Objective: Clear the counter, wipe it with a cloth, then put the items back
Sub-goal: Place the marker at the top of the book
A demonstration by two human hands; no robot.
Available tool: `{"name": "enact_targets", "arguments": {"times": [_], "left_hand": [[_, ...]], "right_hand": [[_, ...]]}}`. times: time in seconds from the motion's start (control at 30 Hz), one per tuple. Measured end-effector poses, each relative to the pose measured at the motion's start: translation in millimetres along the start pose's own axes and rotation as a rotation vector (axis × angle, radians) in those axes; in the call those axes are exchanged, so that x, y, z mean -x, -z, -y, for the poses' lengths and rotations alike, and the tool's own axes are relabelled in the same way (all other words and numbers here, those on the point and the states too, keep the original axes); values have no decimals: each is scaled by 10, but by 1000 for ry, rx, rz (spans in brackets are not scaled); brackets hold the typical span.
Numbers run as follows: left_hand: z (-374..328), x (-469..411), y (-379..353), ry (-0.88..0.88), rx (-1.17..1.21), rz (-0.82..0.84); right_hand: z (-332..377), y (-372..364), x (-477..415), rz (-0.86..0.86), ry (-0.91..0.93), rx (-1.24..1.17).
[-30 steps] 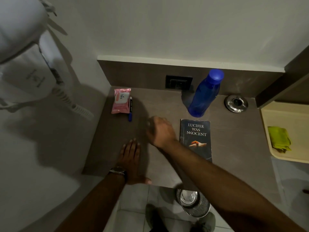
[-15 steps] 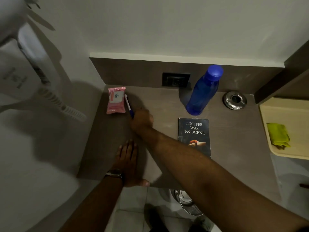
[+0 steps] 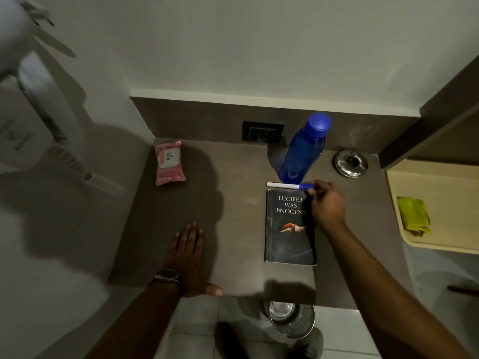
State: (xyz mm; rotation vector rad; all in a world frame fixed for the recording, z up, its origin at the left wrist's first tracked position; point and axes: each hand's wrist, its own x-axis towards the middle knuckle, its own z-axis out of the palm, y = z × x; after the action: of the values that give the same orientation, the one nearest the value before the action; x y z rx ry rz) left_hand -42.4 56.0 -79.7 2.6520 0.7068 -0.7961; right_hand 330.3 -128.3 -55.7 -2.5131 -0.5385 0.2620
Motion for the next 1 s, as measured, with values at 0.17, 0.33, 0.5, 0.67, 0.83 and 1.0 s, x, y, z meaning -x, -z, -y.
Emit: {"name": "enact_targets", "arguments": {"times": [0.17,0.33,0.5,0.67,0.83,1.0], "left_hand": [[10,-43,-31,24,11,37],[11,-45,-29,18,-2,35],[4,-42,12,20,-25,47],[-10,-41,17,24,-21,45],[-17,-37,1,33,-82,26],[-27,-13,38,23,-61,23]], "right_hand": [[-87,2,-161,127,-13,-103],[-101,28,-191,150,-17,-95],[-145,11,-99,177,-6,-71],[-106,34,-82,209,-58,-152],[-97,80,-129,231,-104,-152],[-82,125,-144,228,-111,-132]]}}
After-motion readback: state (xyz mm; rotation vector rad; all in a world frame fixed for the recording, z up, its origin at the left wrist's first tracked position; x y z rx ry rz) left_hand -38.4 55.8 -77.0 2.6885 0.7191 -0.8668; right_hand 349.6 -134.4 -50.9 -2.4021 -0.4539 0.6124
